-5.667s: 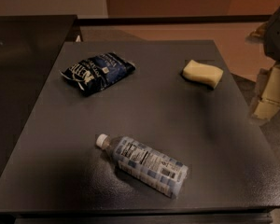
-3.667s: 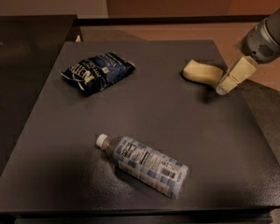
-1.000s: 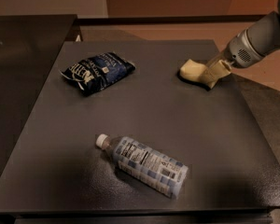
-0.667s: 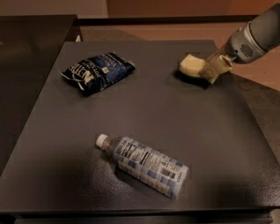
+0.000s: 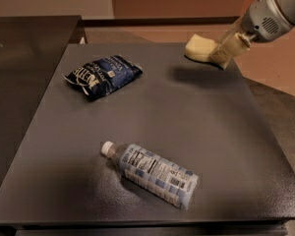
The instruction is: Pick sponge
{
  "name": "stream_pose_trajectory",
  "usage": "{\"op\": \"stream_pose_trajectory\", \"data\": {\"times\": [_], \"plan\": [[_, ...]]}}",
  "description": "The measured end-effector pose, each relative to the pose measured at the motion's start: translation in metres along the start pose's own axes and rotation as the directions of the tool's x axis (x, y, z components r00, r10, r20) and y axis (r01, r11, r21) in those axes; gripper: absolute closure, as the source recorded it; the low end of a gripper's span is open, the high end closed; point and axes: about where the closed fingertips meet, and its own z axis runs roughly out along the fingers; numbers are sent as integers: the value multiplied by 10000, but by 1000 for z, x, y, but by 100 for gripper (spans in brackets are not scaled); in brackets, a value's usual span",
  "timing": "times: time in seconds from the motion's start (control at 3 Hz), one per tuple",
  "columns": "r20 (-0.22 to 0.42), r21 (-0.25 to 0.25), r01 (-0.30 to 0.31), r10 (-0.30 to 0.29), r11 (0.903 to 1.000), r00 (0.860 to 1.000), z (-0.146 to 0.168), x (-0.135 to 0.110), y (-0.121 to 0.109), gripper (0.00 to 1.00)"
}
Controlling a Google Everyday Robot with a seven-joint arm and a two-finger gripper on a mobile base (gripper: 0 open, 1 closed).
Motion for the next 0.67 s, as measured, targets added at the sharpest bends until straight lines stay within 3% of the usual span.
{"op": "stream_pose_trajectory", "data": {"times": [0.33, 0.67], "plan": [[163, 38, 628, -629, 9980, 9979, -20, -25, 9, 100], [163, 37, 628, -629, 9980, 9979, -20, -25, 9, 100]]}}
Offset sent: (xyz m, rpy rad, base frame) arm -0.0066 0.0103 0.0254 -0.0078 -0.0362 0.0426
